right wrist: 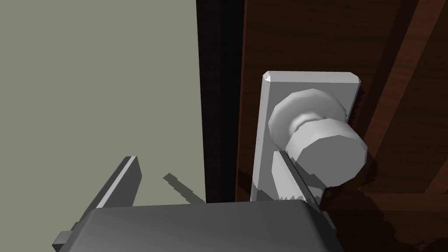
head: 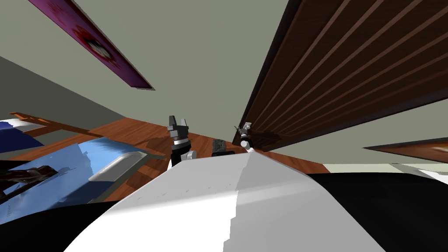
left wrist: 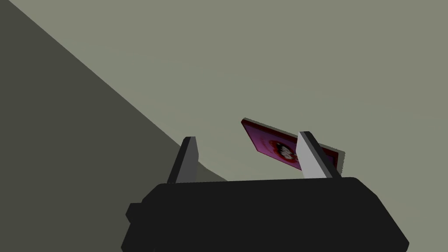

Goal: Pull the door open

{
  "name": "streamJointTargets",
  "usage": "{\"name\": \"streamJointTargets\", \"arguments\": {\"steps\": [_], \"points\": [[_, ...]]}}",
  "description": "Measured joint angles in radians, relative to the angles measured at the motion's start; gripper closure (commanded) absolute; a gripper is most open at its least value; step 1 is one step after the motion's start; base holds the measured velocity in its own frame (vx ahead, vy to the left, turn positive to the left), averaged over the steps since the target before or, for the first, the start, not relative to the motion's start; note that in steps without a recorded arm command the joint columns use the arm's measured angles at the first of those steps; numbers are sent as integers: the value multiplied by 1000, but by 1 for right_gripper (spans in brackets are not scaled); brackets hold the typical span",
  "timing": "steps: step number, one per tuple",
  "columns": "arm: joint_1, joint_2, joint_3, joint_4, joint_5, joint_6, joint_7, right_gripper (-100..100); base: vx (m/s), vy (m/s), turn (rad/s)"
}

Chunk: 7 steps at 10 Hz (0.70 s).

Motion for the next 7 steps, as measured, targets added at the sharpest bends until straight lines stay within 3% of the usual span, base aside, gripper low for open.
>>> {"name": "streamJointTargets", "arguments": {"steps": [2,3,4,5,7], "points": [[6,-50,-3,10,1,-7,-50,-100,-6,41,118],[17,-73,-22,-2,-15,4,-61,-100,1,26,43],[11,-95,-21,15,-11,-1,-86,-100,5,29,91],[27,-130,-25,10,-12,-6,-118,-100,0,20,15],[21,-147,-45,17,-29,5,-128,-100,4,19,88]]}}
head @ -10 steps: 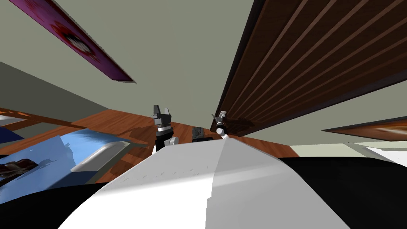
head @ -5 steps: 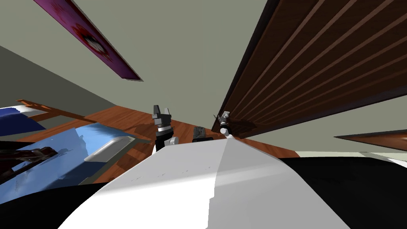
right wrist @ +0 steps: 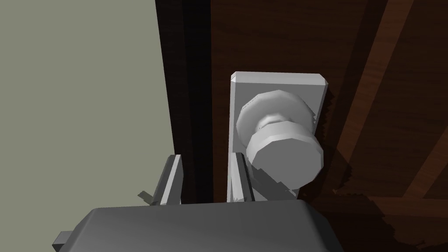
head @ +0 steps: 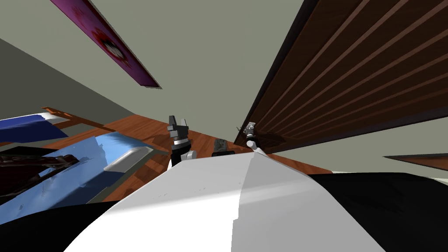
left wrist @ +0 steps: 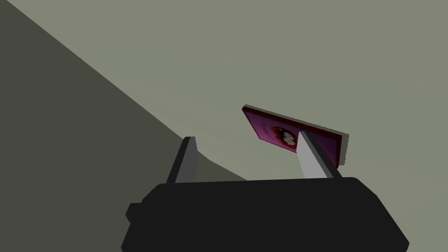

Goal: Pull the door open

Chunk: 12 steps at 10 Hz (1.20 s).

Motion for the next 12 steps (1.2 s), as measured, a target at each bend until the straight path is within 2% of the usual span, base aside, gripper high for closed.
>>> {"name": "streamJointTargets", "arguments": {"steps": [1,2,3,4,9,10,12], "points": [[-2,-17,-6,8,-4,1,-13,-100,12,24,97],[-6,-46,-11,22,-7,2,-46,-100,18,19,47],[-6,-57,-18,27,-11,2,-64,-100,16,22,57],[-9,-55,-14,24,-11,4,-66,100,4,9,-20],[-8,-55,-14,25,-11,4,-63,100,-3,-4,-2],[-8,-56,-15,25,-11,4,-64,-100,-96,71,-79],[-1,-57,-23,23,-13,-7,-64,-100,-156,101,-114]]}}
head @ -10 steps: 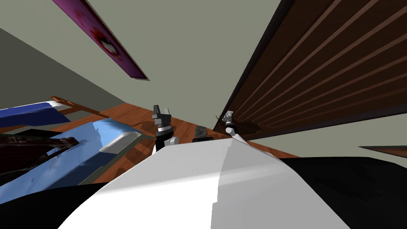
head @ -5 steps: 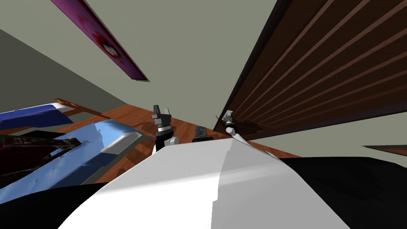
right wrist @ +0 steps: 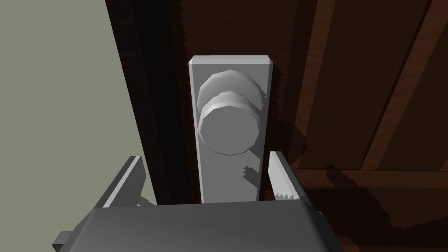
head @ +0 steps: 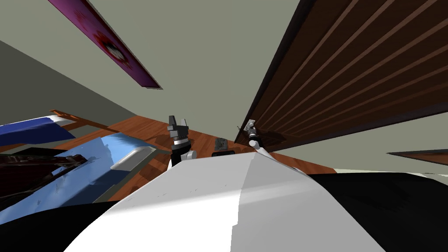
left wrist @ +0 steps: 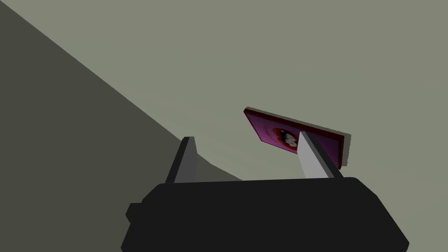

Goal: Pull the door open

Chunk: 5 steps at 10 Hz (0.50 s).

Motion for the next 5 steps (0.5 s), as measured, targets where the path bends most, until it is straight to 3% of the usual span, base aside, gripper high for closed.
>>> {"name": "streamJointTargets", "arguments": {"steps": [3,4,5], "points": [[10,1,-14,-6,-6,-15,5,-100,-167,128,-94],[16,1,-19,-10,-8,-20,8,-100,-71,51,-31],[17,1,-19,-10,-8,-22,8,-100,91,-21,35]]}}
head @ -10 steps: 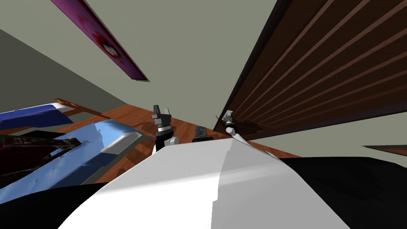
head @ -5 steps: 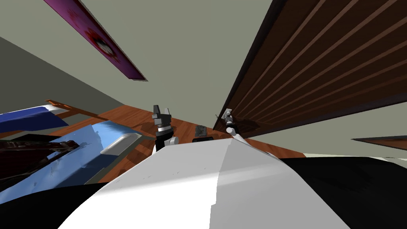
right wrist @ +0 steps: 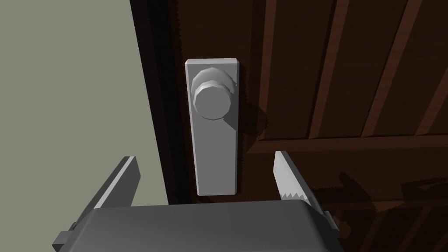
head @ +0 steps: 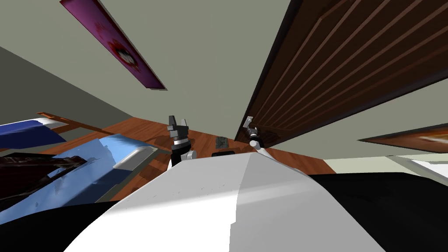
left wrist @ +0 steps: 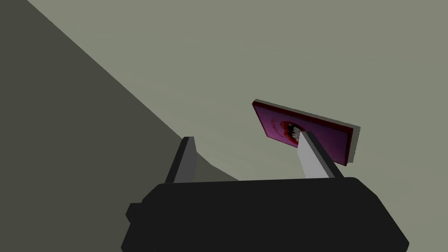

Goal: Pull the door open

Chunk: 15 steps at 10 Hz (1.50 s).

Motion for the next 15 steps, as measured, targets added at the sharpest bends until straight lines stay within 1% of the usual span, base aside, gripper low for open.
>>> {"name": "streamJointTargets", "arguments": {"steps": [7,9,10,12,15], "points": [[-24,21,-17,33,13,-7,2,-100,160,-85,32],[-31,26,-21,42,16,-10,2,-100,11,-65,-53],[-32,26,-22,42,17,-10,2,100,-1,6,54],[-33,30,-15,40,17,-4,2,100,5,24,1],[-31,29,-17,42,17,-5,2,100,1,4,-2]]}}
